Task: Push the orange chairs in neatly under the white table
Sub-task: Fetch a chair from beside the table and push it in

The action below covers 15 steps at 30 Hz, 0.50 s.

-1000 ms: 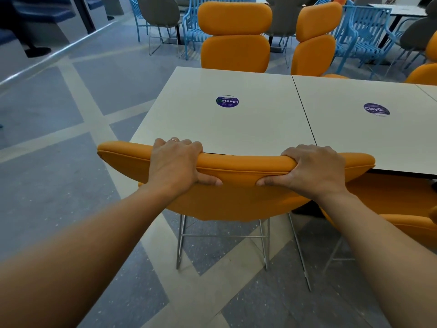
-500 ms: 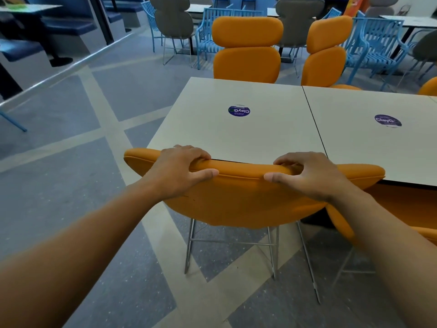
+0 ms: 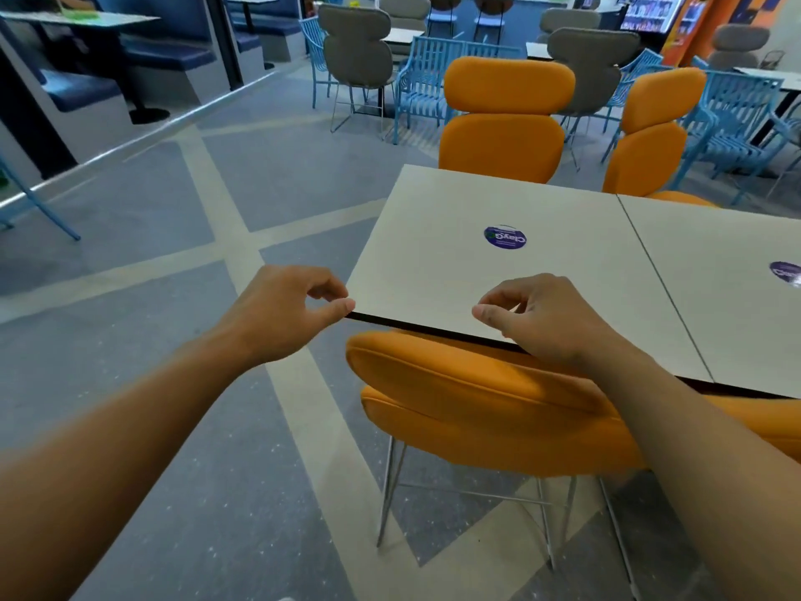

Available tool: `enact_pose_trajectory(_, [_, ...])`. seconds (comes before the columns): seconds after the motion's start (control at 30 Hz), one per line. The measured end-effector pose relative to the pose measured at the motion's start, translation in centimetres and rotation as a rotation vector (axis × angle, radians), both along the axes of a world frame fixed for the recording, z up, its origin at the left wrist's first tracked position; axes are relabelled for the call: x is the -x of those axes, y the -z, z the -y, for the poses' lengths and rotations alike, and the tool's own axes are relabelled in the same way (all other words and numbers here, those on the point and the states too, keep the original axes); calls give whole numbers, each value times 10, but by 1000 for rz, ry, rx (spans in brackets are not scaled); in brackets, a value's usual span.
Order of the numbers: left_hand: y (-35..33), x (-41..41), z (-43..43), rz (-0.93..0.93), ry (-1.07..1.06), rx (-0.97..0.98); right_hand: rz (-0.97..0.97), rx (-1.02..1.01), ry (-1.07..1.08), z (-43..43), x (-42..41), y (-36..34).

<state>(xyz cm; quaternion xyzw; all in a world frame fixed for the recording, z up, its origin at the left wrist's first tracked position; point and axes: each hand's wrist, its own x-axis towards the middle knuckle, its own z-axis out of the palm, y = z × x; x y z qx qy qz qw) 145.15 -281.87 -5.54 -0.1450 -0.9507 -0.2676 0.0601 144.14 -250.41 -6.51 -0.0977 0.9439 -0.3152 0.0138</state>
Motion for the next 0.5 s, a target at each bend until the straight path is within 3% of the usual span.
enact_pose_trajectory(0.27, [21, 75, 130, 108, 29, -4, 83, -116, 17, 116, 78, 8])
enact_pose_trajectory(0.5, [30, 144, 193, 140, 42, 6, 179, -224, 16, 175, 140, 20])
